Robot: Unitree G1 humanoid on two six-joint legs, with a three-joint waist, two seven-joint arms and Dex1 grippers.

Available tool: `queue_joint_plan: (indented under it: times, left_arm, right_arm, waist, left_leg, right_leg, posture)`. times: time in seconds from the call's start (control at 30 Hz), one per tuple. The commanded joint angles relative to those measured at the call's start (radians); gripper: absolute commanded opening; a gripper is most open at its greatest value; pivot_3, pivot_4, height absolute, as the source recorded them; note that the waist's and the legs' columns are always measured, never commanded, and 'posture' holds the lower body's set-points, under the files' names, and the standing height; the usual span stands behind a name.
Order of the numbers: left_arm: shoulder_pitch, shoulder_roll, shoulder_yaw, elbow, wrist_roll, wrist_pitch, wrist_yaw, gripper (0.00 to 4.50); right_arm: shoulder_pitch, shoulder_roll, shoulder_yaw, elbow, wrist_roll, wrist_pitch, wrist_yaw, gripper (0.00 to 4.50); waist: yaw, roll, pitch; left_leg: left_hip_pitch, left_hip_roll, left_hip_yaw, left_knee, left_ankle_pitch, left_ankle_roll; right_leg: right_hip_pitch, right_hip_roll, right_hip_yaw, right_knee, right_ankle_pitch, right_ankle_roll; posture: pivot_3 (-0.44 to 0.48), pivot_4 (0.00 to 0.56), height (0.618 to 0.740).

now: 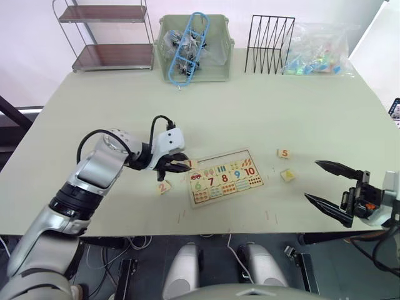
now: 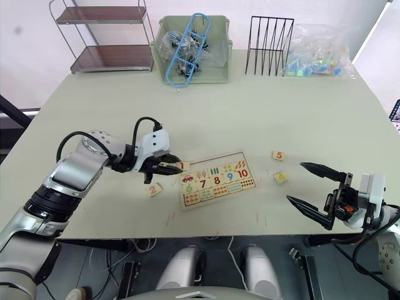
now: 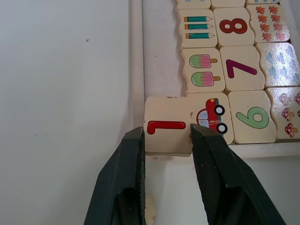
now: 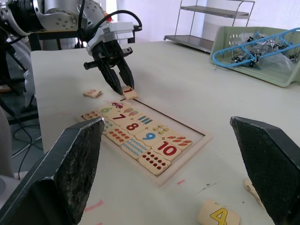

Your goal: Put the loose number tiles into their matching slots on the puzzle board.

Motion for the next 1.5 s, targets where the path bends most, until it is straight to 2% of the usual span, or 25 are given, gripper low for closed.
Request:
queue_joint_plan:
  times: [0.03,0.6,1.03,1.07,1.23,1.27,1.5]
  left_arm:
    - [-0.018,-0.009,-0.007,-0.006,0.016,-0.001,-0.005,0.96]
    - [-0.022,-0.048,-0.018,0.027,0.055,0.001,0.013,0.96]
    - [-0.017,-0.038,-0.027,0.020,0.048,0.029,-0.017,0.96]
    - [-0.017,-0.037,-0.026,0.019,0.047,0.033,-0.019,1.97]
    - [-0.014,-0.046,0.004,0.012,0.029,0.038,-0.006,4.30]
    - [-0.016,-0.044,0.010,0.011,0.021,0.045,-0.008,4.48]
    - [-0.050,-0.032,0.065,0.025,-0.057,0.121,-0.039,4.48]
  right_arm:
    - [0.004,-0.005,-0.023,-0.016,0.011,-0.014,0.005,4.50]
    - [-0.002,-0.007,-0.020,-0.024,0.012,-0.010,-0.004,4.50]
    - [-0.014,-0.006,-0.012,-0.028,0.007,-0.005,-0.013,4.50]
    - [-0.014,-0.006,-0.012,-0.028,0.006,-0.005,-0.014,4.50]
    - [-0.011,-0.008,-0.012,-0.031,0.006,-0.002,-0.014,4.50]
    - [-0.010,-0.009,-0.013,-0.032,0.007,-0.001,-0.015,4.50]
    - [-0.012,-0.012,-0.017,-0.037,0.013,0.007,-0.017,4.50]
  waist:
    - [0.000,0.000,0.000]
    - [0.000,0.000,0.000]
    - [0.000,0.000,0.000]
    - [0.000,0.000,0.000]
    - [0.000,0.000,0.000]
    - [0.000,0.000,0.000]
    - [0.000,0.000,0.000]
  left_leg:
    - [0.000,0.000,0.000,0.000,0.000,0.000]
    - [0.000,0.000,-0.001,0.000,0.000,0.000]
    - [0.000,0.000,-0.001,0.000,0.000,0.000]
    - [0.000,0.000,-0.001,0.000,0.000,0.000]
    - [0.000,0.000,-0.001,0.000,0.000,0.000]
    - [0.000,0.000,-0.001,0.000,0.000,0.000]
    - [0.000,0.000,-0.001,0.000,0.000,0.000]
  right_leg:
    - [0.000,0.000,0.000,0.000,0.000,0.000]
    - [0.000,0.000,0.000,0.000,0.000,0.000]
    - [0.000,0.000,0.000,0.000,0.000,0.000]
    - [0.000,0.000,0.000,0.000,0.000,0.000]
    - [0.000,0.000,0.000,0.000,0.000,0.000]
    - [0.000,0.000,0.000,0.000,0.000,0.000]
    - [0.000,0.000,0.000,0.000,0.000,0.000]
  posture:
    - [0.000,0.150,0.739]
    - [0.000,0.150,0.739]
    - [0.000,0.150,0.739]
    - [0.000,0.150,0.739]
    - [0.000,0.150,0.739]
    - [0.000,0.150,0.739]
    - [0.000,0.150,0.739]
